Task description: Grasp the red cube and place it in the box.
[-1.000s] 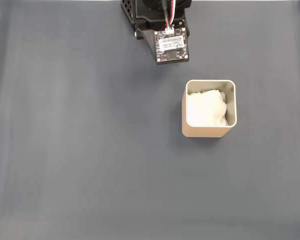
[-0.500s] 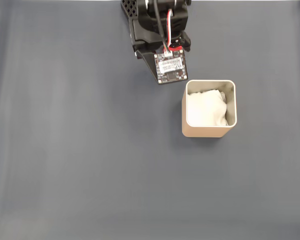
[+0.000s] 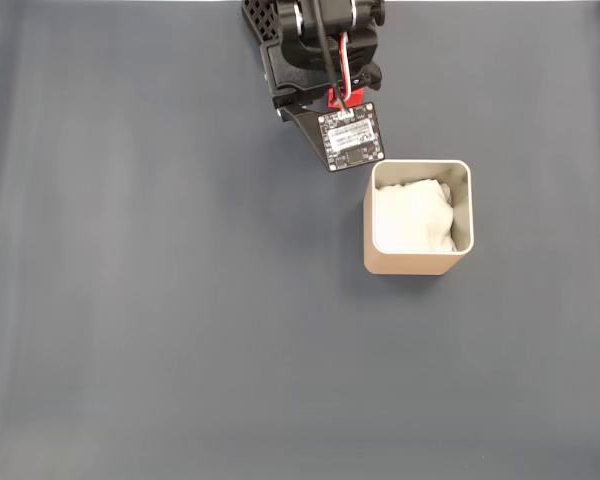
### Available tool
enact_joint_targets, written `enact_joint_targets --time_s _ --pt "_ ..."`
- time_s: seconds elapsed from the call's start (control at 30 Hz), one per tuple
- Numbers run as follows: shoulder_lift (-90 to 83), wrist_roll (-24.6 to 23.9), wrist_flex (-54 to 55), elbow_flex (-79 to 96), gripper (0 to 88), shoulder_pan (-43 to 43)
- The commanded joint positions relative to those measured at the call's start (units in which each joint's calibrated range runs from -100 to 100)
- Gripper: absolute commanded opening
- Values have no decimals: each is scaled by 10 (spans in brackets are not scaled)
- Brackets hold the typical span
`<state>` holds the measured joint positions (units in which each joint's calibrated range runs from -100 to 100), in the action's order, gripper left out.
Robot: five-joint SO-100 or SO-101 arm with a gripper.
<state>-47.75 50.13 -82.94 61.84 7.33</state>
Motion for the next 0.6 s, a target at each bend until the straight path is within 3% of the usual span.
enact_joint_targets --time_s 0.0,0.57 --pt "8 -3 3 -2 320 15" --pt "70 -40 17 3 322 77"
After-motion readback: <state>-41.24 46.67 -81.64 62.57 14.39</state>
